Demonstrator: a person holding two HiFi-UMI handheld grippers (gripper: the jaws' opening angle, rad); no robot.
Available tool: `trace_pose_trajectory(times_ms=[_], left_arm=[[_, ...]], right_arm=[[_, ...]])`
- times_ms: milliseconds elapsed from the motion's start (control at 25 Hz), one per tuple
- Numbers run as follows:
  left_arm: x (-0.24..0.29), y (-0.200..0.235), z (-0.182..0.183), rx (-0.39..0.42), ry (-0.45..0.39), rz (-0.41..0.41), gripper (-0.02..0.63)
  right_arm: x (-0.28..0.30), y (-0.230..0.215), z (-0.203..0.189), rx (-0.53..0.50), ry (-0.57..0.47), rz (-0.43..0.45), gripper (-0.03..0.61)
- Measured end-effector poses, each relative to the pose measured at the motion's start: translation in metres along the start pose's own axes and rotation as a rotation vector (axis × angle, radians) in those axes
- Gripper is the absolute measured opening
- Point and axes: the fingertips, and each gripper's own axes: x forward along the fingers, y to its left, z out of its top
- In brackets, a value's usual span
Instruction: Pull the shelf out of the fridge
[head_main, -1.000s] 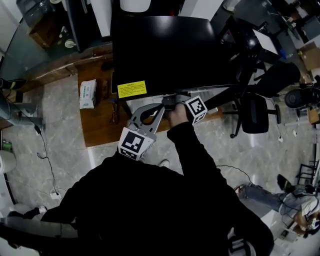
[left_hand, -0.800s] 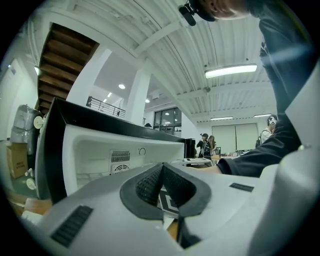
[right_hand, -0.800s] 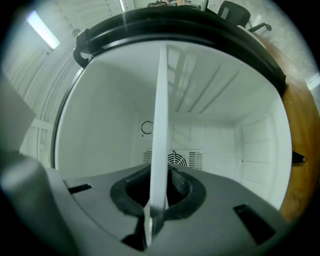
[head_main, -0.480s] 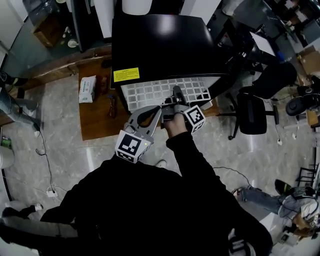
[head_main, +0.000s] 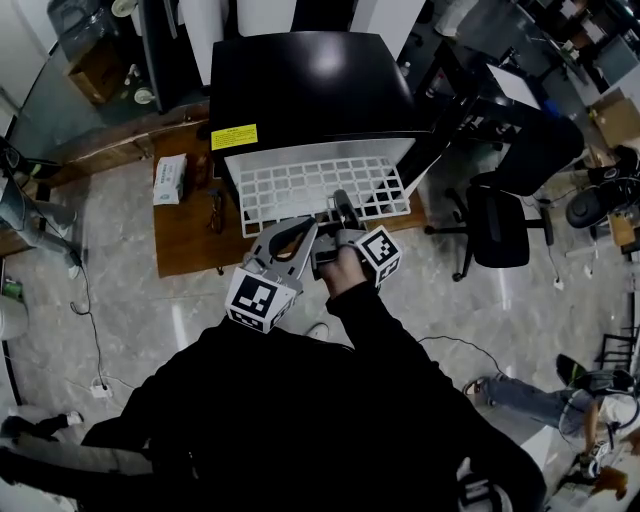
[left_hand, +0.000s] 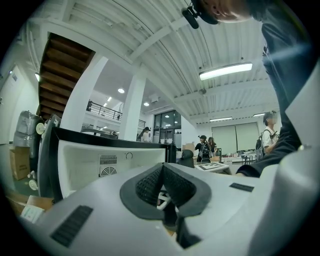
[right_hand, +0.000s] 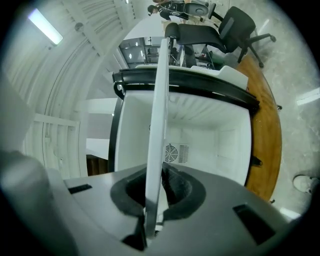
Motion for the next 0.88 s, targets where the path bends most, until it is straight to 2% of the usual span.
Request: trace_pose_trajectory(times_ms=[80, 280, 360, 480, 680, 880], left_arm=[[-0.002, -0.013, 0.000, -0.002, -0.003, 0.006, 0.002], [-0.011, -0.038, 0.007, 0.001, -0.012, 0.016, 0.002], [-0.016, -0.047, 0.009, 0.001, -0.014, 0.027, 0.002], [-0.021, -0.058, 0.015, 0.008, -0.017, 0.052, 0.002], [-0.025, -0.061, 0.026, 0.031, -0.014, 0.100, 0.002], [-0.017, -0.057, 0.052, 0.058, -0.006, 0.115, 0.002]], right_arm=[[-0.031, 0.001, 0.002, -0.037, 0.011, -0.001, 0.029], [-0.093, 0.012, 0.020, -0.218, 0.047, 0.018, 0.029], [-0.108, 0.025, 0.031, -0.294, 0.052, 0.056, 0.029], [-0.123, 0.054, 0.046, -0.482, 0.076, 0.104, 0.029], [-0.135, 0.128, 0.059, -0.884, 0.087, 0.206, 0.029], [-0.136, 0.191, 0.063, -1.139, 0.073, 0.283, 0.029]])
